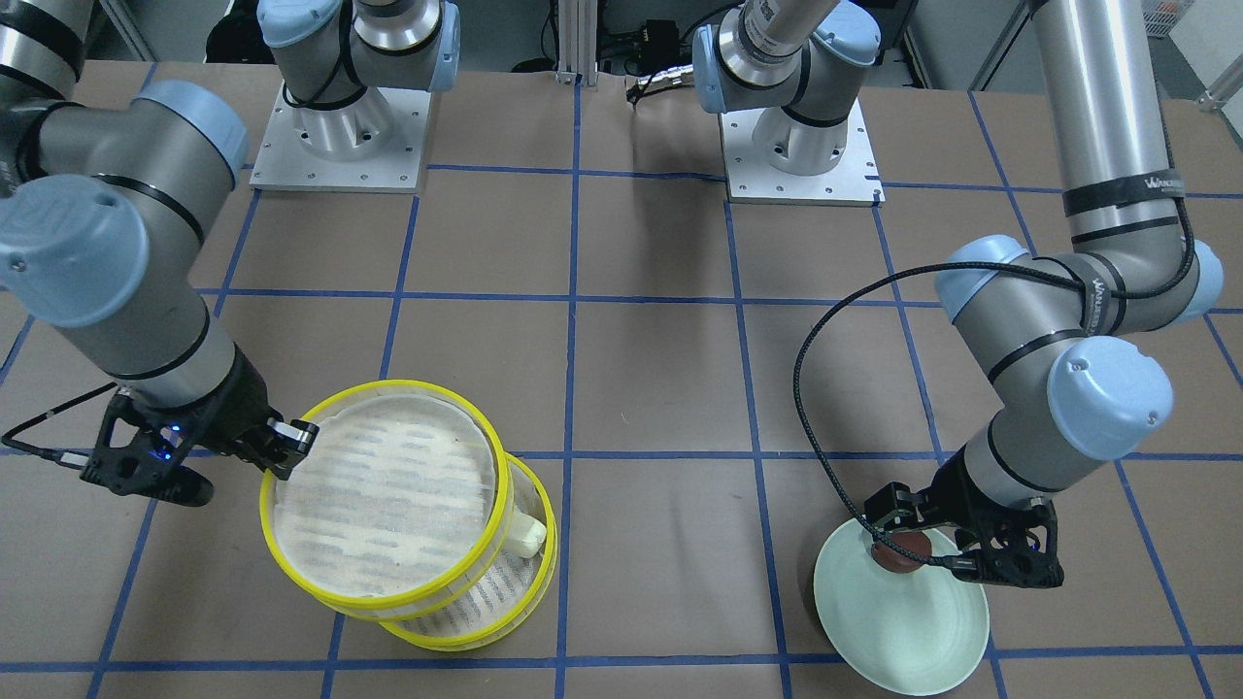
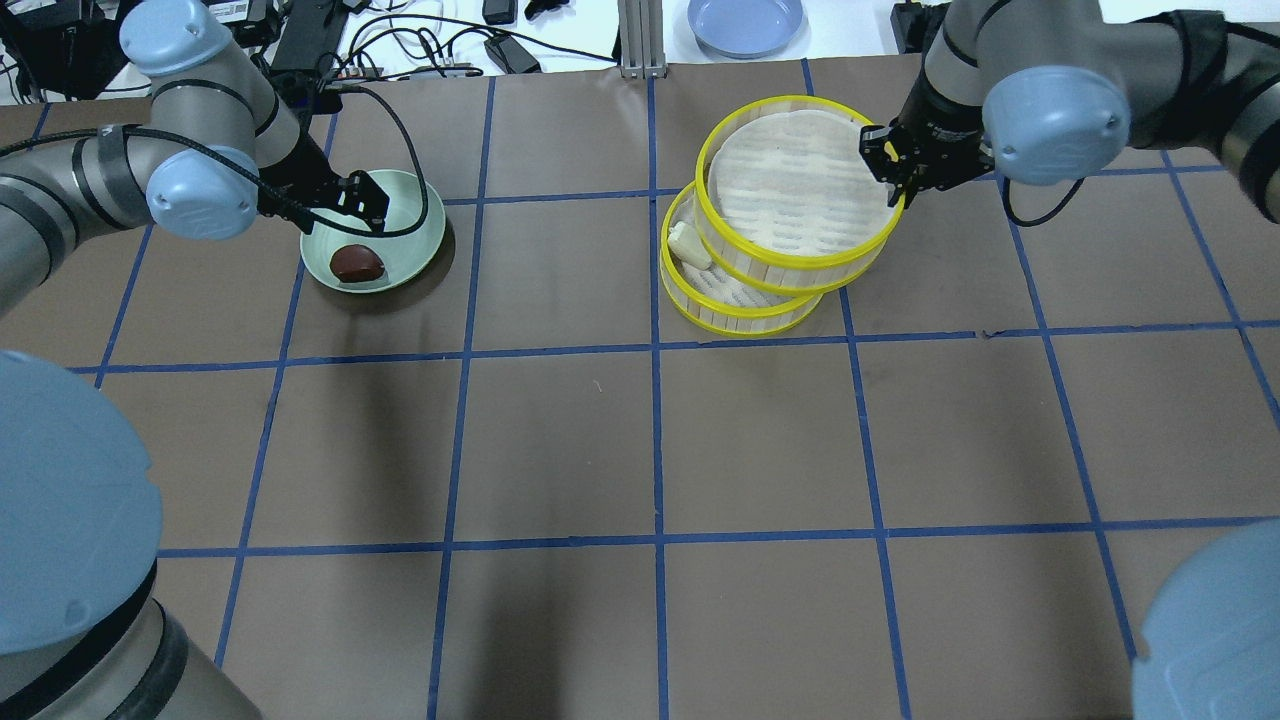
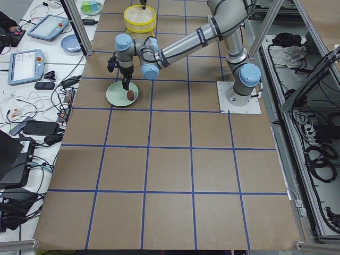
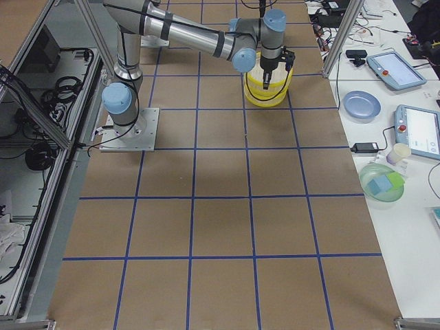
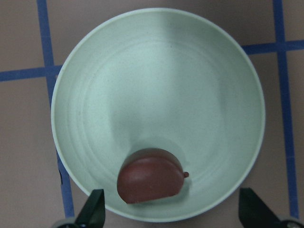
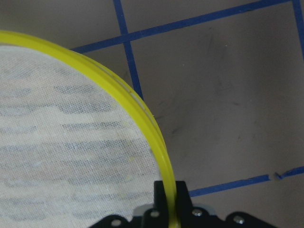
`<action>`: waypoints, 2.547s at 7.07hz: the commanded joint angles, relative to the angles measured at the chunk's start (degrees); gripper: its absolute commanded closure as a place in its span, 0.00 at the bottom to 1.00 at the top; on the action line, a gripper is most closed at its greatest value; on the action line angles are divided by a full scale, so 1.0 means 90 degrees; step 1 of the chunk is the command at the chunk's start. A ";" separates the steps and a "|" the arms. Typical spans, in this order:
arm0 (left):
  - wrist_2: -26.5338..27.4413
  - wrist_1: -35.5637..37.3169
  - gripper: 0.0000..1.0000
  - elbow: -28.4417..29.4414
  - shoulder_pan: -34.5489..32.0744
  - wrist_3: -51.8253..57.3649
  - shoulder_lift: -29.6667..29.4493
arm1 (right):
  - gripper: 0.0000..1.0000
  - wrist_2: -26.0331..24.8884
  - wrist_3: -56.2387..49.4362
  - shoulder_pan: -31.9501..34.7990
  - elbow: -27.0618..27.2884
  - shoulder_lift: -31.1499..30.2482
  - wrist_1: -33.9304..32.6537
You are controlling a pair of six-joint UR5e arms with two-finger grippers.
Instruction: Stack buns with steamer
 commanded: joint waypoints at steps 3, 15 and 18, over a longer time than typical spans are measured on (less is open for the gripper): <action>-0.0029 0.0700 0.00 -0.0038 0.0065 0.0214 -0.0648 | 1.00 -0.0113 0.0662 0.0256 0.0010 0.0238 -0.0172; -0.0048 0.0185 1.00 0.0001 -0.0082 -0.0450 0.0696 | 1.00 -0.0328 0.0907 0.0511 0.0165 0.0600 -0.0543; -0.0058 -0.0023 1.00 0.0001 -0.0101 -0.0636 0.0942 | 0.97 -0.0338 0.0887 0.0511 0.0176 0.0600 -0.0592</action>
